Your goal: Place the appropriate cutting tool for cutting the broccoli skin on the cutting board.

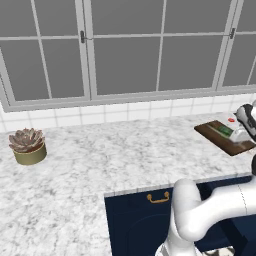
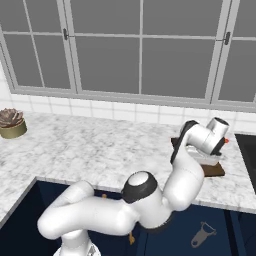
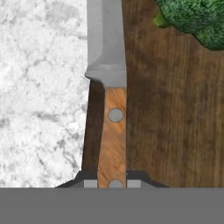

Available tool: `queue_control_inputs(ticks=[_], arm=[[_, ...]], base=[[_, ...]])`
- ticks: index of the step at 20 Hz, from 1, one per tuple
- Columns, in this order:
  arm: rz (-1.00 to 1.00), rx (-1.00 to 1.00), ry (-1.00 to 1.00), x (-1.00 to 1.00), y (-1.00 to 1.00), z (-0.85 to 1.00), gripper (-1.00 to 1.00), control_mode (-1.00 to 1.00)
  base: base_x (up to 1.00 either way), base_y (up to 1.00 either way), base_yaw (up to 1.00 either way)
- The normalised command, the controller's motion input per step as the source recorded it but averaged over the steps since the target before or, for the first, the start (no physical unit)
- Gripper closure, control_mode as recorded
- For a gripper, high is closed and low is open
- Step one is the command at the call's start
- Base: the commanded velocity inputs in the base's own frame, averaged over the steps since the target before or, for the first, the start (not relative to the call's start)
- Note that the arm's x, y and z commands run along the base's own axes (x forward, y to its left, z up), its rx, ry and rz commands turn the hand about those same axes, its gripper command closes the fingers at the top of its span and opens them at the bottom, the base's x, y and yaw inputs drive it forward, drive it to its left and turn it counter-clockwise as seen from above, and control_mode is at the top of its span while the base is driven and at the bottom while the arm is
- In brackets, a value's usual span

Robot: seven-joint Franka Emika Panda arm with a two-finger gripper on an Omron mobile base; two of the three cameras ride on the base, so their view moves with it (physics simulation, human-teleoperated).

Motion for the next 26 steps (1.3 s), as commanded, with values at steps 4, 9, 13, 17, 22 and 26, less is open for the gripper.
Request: queue_control_inputs(ticks=[4, 9, 13, 17, 22, 26], arm=[[0.02, 0.0, 0.0, 0.21, 0.0, -0.29, 1.0, -1.0], [0.01, 0.0, 0.0, 0.22, 0.0, -0.28, -1.0, -1.0], [0.0, 0.0, 0.0, 0.04, 0.0, -0.09, -1.0, -1.0], [0.0, 0.0, -0.04, -0.01, 0.0, 0.09, -1.0, -1.0], [0.0, 0.01, -0.16, -0.52, 0.0, 0.85, -1.0, -1.0], [0.0, -0.01, -0.35, -1.0, 0.04, 0.84, -1.0, -1.0]], base=[[0.0, 0.0, 0.0], [0.0, 0.0, 0.0], [0.0, 0.0, 0.0], [0.0, 0.0, 0.0], [0.0, 0.0, 0.0], [0.0, 0.0, 0.0]])
